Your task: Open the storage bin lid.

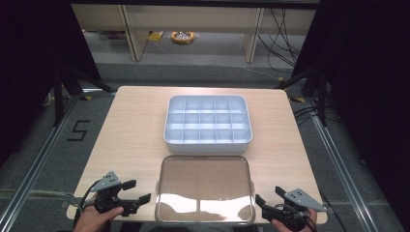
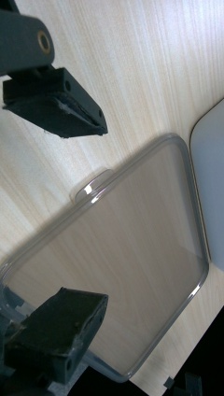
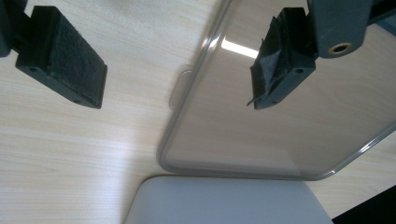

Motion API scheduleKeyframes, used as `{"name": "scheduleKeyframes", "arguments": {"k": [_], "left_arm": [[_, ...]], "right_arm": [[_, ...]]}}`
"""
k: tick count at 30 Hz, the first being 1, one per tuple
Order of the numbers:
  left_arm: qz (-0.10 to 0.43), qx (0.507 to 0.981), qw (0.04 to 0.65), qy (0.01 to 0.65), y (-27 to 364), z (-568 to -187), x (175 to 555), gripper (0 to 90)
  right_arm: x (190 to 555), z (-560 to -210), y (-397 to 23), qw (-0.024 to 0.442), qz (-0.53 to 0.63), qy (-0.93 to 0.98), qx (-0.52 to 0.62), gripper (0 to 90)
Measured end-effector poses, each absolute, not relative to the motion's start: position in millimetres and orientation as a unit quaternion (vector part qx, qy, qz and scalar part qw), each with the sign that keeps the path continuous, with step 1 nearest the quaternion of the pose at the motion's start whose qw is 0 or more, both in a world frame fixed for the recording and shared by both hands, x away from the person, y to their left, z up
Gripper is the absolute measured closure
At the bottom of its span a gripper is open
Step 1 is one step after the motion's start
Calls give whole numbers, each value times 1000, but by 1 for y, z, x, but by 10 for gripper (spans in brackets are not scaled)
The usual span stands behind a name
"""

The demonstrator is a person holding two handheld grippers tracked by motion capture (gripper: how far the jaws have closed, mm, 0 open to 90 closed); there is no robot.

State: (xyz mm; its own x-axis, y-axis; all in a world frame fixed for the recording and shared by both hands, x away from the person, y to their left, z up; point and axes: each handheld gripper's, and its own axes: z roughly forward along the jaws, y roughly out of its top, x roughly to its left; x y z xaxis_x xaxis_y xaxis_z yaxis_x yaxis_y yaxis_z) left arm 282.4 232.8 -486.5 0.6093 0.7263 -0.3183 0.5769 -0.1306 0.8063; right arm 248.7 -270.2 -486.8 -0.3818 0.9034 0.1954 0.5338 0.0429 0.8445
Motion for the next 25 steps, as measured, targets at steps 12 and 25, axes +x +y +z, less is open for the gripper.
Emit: {"name": "scheduleKeyframes", "arguments": {"k": [12, 25], "left_arm": [[76, 747, 498, 434, 236, -487, 279, 149], [69, 745, 493, 444, 235, -488, 279, 150]], "right_arm": [[248, -487, -270, 203, 455, 695, 519, 196], [250, -488, -272, 196, 458, 692, 523, 199]]}}
